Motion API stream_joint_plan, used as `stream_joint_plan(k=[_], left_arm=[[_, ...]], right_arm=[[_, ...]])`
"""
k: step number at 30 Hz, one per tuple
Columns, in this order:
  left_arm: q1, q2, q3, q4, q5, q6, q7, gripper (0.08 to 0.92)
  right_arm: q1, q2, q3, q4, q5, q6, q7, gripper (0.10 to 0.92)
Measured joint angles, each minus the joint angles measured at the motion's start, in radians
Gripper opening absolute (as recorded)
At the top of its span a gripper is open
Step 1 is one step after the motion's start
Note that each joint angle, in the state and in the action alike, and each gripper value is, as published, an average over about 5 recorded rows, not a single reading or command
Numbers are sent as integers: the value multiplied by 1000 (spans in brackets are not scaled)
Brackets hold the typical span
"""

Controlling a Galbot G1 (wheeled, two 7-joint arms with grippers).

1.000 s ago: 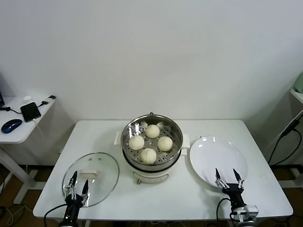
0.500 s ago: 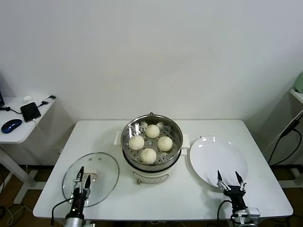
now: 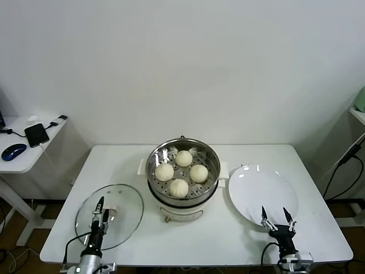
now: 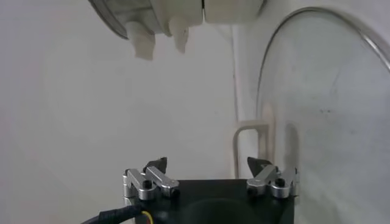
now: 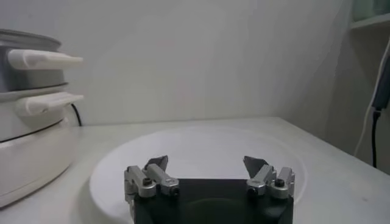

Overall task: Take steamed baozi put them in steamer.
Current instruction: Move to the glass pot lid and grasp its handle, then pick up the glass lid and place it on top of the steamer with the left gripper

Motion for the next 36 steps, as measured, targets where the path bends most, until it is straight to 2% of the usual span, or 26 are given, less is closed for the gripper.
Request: stream_joint_plan(k=[4,7,22,29,36], left_arm=[[-13,4,2,7,10,6,2,821],[-18,9,2,14,17,11,6,784],[-41,19,6,63,30,15,9,359],[-29,32,9,47,6,12,25,165],[12,63,2,-76,-86,44,98,138]], right_arm=[[2,2,-3,0,-3,-2,0,823],[5,3,-5,-1,-5,-4,-1,823],[17,9,-9,4,-23,-18,-7,823],[13,8,-8,15,-28,-27,-7,823],[11,-1,-7,36,-37,-42,-4,823]])
